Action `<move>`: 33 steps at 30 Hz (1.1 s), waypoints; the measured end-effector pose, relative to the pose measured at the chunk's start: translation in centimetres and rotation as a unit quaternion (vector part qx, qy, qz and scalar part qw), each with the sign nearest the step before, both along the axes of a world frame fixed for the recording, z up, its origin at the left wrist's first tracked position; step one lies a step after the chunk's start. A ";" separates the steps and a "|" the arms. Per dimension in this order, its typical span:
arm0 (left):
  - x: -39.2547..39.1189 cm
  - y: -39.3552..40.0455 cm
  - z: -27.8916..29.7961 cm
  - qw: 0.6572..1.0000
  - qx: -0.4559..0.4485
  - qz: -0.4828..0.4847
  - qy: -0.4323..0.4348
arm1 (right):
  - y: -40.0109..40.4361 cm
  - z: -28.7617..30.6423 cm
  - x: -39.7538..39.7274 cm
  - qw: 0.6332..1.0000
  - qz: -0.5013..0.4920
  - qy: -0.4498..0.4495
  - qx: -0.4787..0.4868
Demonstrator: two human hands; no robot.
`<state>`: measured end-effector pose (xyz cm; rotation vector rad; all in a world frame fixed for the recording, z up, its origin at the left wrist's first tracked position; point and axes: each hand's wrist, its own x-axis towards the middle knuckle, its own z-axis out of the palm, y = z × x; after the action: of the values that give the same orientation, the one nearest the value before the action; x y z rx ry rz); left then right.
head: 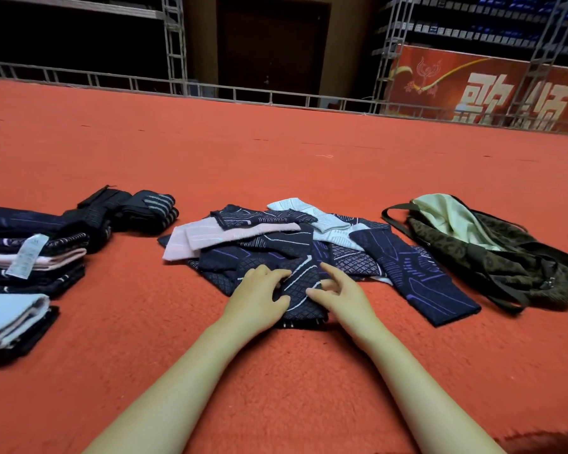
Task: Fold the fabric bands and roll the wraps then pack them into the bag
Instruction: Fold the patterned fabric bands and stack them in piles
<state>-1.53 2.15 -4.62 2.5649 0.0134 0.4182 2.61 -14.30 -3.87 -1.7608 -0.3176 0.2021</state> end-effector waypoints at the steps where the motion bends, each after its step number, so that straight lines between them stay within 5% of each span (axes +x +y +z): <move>1: 0.1 0.0 -0.1 1.000 -0.020 -0.007 -0.011 | 0.0 0.0 0.0 0.999 0.007 0.023 0.027; 6: 0.0 -0.8 0.2 0.989 -0.120 -0.045 -0.072 | 0.0 0.3 0.0 0.979 -0.003 0.065 0.193; 11: -0.1 -2.0 0.4 0.966 -0.239 -0.077 -0.055 | -0.3 0.8 -0.3 0.972 -0.018 0.030 0.233; 20: 0.1 -1.8 0.8 0.903 -0.420 -0.077 0.033 | 0.5 0.4 -0.9 0.993 0.023 -0.027 0.115; 24: 0.0 -1.8 1.7 0.816 -0.571 -0.071 0.048 | 0.5 0.2 -1.3 0.994 0.024 -0.101 0.029; 27: 0.3 -1.4 1.8 0.793 -0.605 -0.049 0.056 | 0.5 -0.3 -1.3 0.987 0.033 -0.151 -0.040; 29: 0.5 -1.1 1.4 0.802 -0.594 -0.028 0.064 | 0.6 -0.5 -1.2 0.983 0.038 -0.169 -0.061; 33: 1.0 0.6 1.1 0.949 -0.307 0.072 -0.013 | 1.0 -1.3 -1.3 0.968 0.060 -0.203 -0.132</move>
<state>-0.58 2.79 -3.55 1.9484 0.2791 0.4220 1.33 -13.34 -5.12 -2.0448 -0.7228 -0.0372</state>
